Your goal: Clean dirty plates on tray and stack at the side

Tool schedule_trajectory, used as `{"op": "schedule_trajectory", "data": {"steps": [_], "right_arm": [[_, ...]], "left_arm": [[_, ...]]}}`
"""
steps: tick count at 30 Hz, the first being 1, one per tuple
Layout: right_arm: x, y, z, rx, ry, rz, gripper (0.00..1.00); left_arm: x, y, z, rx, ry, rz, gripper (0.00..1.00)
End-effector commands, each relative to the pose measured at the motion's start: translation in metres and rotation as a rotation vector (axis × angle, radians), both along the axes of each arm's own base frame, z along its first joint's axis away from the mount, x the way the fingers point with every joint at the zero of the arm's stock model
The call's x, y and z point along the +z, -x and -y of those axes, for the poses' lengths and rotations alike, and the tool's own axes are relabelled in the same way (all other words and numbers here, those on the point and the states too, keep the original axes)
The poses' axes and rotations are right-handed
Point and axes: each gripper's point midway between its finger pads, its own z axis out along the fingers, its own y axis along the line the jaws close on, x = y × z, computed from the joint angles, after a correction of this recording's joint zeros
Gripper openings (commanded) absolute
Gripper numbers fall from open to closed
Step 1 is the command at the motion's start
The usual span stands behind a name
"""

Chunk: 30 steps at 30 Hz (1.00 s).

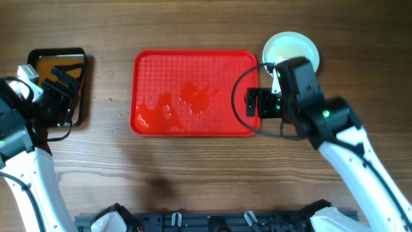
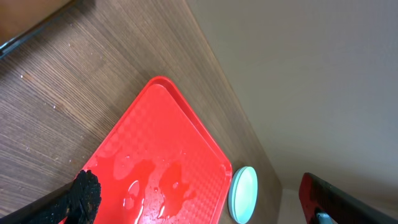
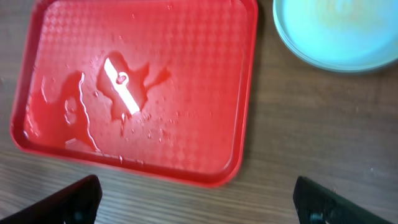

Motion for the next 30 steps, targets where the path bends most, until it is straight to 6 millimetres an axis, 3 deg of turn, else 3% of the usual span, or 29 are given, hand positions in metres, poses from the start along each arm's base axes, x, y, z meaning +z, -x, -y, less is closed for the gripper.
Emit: {"op": "schedule_trajectory", "data": {"steps": [1,5,8,11,25,30], "right_arm": [[0.003,0.020,0.011,0.008,-0.044,0.120,1.00],[-0.002,0.028,0.049,-0.097,-0.105,0.239,1.00],[-0.007,0.032,0.065,-0.122,-0.159,0.290,1.00],[0.005,0.030,0.054,0.031,-0.138,0.469,1.00],[0.008,0.040,0.063,0.001,-0.222,0.744,1.00],[0.022,0.040,0.064,0.015,-0.206,0.828,1.00]], "left_arm": [[0.001,0.001,0.001,-0.010,0.005,0.010,1.00],[0.001,0.001,0.001,-0.010,0.005,0.010,1.00],[0.001,0.001,0.001,-0.010,0.005,0.010,1.00],[0.001,0.001,0.001,-0.010,0.005,0.010,1.00],[0.001,0.001,0.001,-0.010,0.005,0.011,1.00],[0.001,0.001,0.001,-0.010,0.005,0.010,1.00]]}}
